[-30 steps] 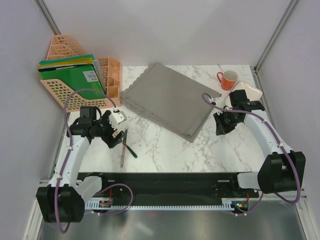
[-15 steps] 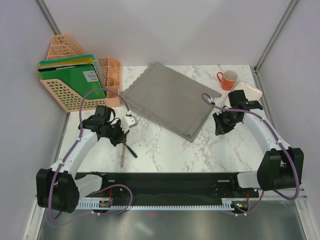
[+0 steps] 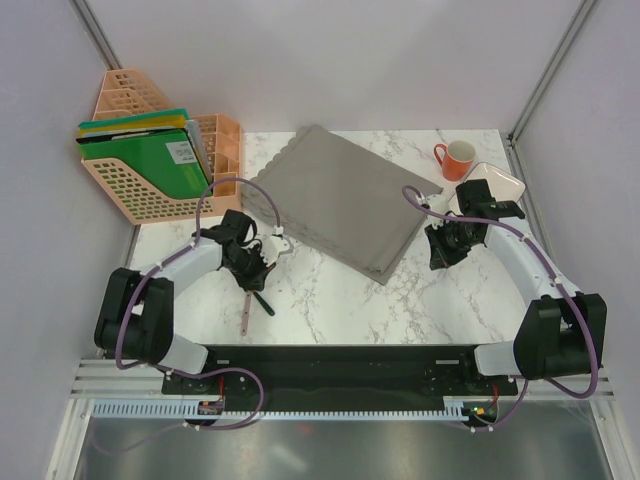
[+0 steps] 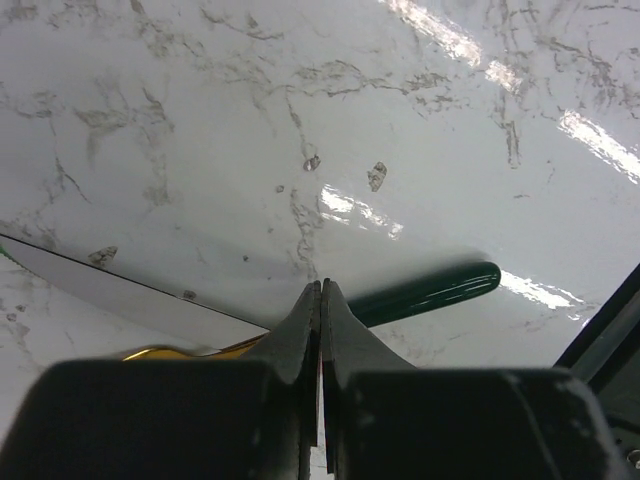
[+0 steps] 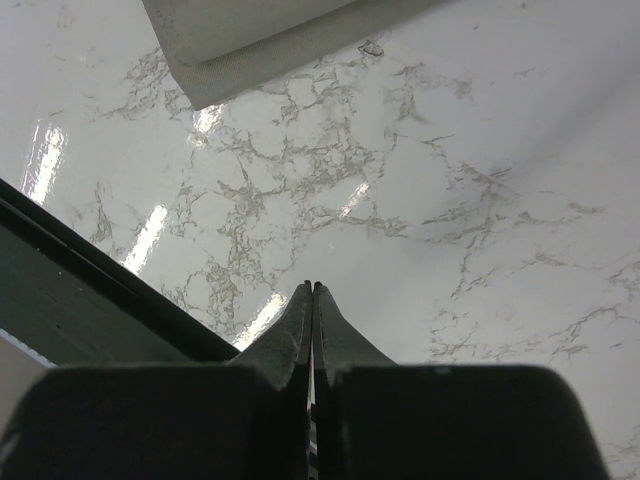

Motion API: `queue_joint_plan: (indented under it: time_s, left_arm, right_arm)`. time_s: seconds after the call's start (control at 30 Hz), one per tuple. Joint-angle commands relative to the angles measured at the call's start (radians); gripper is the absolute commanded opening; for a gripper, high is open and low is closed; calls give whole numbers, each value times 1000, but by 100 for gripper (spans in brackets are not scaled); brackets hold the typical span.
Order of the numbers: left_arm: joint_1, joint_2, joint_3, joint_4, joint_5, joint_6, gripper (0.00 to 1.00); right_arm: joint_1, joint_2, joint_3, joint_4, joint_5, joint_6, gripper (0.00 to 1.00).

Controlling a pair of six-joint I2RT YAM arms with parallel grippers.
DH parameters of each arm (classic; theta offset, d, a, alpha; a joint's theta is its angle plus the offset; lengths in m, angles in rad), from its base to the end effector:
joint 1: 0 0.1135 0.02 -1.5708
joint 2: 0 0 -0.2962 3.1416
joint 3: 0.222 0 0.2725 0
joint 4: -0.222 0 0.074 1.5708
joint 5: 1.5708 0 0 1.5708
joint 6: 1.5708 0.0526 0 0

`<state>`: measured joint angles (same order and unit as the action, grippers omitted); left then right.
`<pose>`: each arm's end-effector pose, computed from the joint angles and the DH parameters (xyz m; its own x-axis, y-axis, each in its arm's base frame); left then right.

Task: Set the dinner table for one person
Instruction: Move the utensils to the corner of the board.

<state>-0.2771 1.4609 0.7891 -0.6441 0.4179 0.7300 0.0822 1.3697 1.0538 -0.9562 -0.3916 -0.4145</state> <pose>0.2478 -0.0927 0.1713 -0.4612 0.7648 -0.4498 0.8804 0.4577 -0.1245 0.2657 0.0420 0.2610 -0.7962 -0.4391 -0.4163 -0.5555 0.8031 0.2154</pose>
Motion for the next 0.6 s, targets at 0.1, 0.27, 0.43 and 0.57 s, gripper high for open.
queue_joint_plan:
  time_s: [0.1, 0.27, 0.43, 0.57]
  left_arm:
    - [4, 41, -34, 81, -54, 8, 2]
    - [48, 32, -80, 81, -79, 58, 2]
    - [114, 1, -96, 49, -77, 115, 2]
    - [180, -20, -111, 15, -85, 170, 2]
  right_arm:
    - [-2, -6, -5, 11, -27, 3, 0]
    - [-1, -9, -6, 10, -27, 3, 0]
    - [-1, -11, -6, 11, -27, 3, 0]
    - [-1, -6, -6, 10, -26, 2, 0]
